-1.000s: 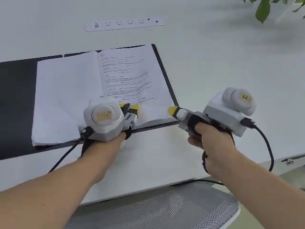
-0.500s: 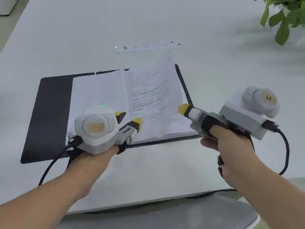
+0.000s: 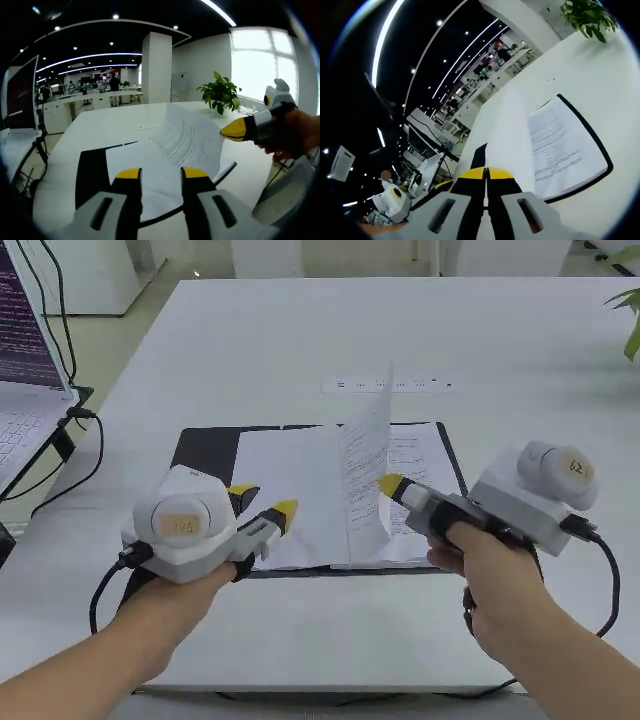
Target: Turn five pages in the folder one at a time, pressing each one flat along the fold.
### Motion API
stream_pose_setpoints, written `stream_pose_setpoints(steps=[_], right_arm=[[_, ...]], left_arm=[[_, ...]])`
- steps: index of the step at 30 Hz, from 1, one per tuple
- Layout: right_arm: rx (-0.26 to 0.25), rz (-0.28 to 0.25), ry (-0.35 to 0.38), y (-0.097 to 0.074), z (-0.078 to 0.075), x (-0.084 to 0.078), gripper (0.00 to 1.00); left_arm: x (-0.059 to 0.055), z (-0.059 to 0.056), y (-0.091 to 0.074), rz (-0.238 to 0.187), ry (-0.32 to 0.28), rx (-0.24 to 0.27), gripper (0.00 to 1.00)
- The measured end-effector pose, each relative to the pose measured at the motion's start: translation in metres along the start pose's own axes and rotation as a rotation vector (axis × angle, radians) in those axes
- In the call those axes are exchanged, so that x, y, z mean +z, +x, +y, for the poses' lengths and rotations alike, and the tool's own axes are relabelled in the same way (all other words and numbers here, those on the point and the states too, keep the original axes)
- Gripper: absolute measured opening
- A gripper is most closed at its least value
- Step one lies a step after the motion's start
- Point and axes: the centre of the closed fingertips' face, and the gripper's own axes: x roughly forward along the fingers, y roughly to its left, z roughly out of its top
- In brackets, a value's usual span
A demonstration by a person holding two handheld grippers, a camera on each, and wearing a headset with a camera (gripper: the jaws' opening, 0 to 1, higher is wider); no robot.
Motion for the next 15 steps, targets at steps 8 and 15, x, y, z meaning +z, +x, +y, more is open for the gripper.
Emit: stream_pose_setpoints(steps=[8,15], right_arm=[[0.030,0.052,-0.037,0.026,0.028,-0.018,0.00],[0.032,0.105,-0.073,0.051,0.033,-0.032,0.00]], left_arm=[[0.007,0.030,-0.026,-0.022,-0.015,0.061,0.29],[0.008,0.048,-0.042,-0.039,-0.042,0.101,0.29]])
